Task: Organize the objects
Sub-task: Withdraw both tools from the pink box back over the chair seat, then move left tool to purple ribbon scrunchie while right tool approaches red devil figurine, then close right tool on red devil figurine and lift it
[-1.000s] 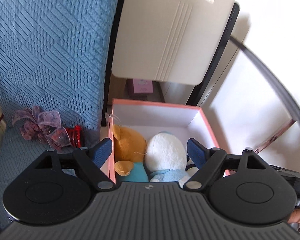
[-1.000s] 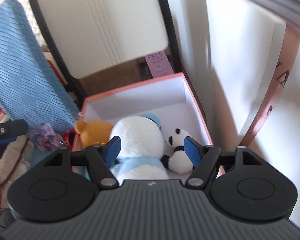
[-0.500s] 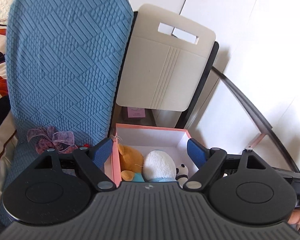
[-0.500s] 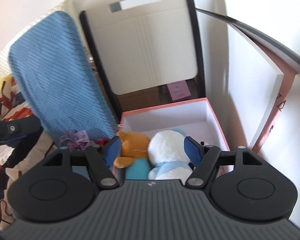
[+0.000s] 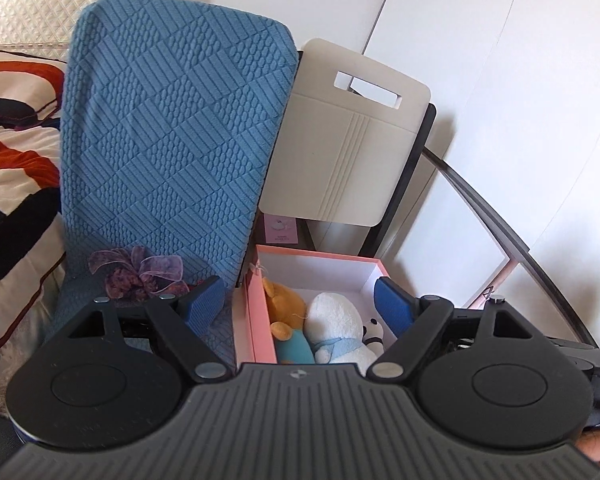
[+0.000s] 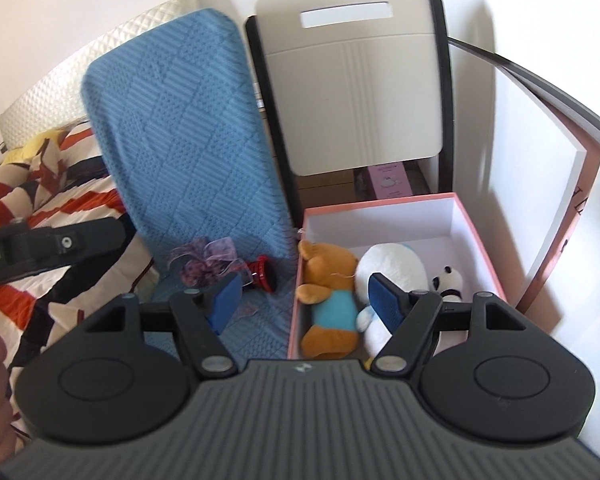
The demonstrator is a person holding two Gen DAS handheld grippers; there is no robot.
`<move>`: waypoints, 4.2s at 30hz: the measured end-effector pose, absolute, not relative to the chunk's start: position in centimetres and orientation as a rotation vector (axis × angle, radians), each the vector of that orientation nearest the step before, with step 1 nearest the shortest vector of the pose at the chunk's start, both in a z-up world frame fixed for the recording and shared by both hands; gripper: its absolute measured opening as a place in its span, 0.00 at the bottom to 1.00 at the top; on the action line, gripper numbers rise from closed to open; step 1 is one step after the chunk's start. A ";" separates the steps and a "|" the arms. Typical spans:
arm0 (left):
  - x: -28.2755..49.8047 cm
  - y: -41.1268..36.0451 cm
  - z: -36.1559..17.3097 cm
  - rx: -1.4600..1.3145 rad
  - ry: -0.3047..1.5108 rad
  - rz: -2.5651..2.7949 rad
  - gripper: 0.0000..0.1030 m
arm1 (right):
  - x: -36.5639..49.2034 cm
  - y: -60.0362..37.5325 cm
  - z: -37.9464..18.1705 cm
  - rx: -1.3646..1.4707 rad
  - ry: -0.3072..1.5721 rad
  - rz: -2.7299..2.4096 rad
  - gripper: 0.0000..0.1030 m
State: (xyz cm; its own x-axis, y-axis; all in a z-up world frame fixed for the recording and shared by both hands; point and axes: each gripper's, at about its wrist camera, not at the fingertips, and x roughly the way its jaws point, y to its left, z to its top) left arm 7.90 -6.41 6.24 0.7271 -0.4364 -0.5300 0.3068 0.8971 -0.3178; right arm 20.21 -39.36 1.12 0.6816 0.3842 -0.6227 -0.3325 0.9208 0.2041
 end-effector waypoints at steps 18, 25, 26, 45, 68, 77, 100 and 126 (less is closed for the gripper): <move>6.3 1.9 2.0 -0.245 0.654 -0.335 0.83 | 15.8 -32.7 -1.1 0.022 0.745 0.457 0.70; 8.3 4.7 -1.8 -0.247 0.677 -0.269 0.83 | 16.7 -29.9 -4.4 0.001 0.781 0.475 0.70; 8.7 5.1 -2.3 -0.246 0.678 -0.263 0.83 | 16.7 -29.6 -4.9 0.000 0.782 0.480 0.70; 16.3 8.2 -12.6 -0.217 0.672 -0.129 0.83 | 22.2 -23.7 -13.9 -0.073 0.794 0.553 0.77; 29.2 11.8 -22.4 -0.301 0.796 -0.105 0.83 | 30.1 -17.0 -20.1 -0.079 0.724 0.588 0.76; 34.4 11.8 -24.2 -0.346 0.848 -0.123 0.83 | 35.0 -15.5 -21.8 -0.007 0.779 0.528 0.66; 41.2 10.6 -27.7 -0.388 0.940 -0.175 0.70 | 40.4 -17.9 -24.3 0.040 0.862 0.439 0.52; 37.8 14.6 -25.0 -0.531 0.876 -0.107 0.09 | 37.4 -20.8 -23.0 0.004 0.905 0.409 0.13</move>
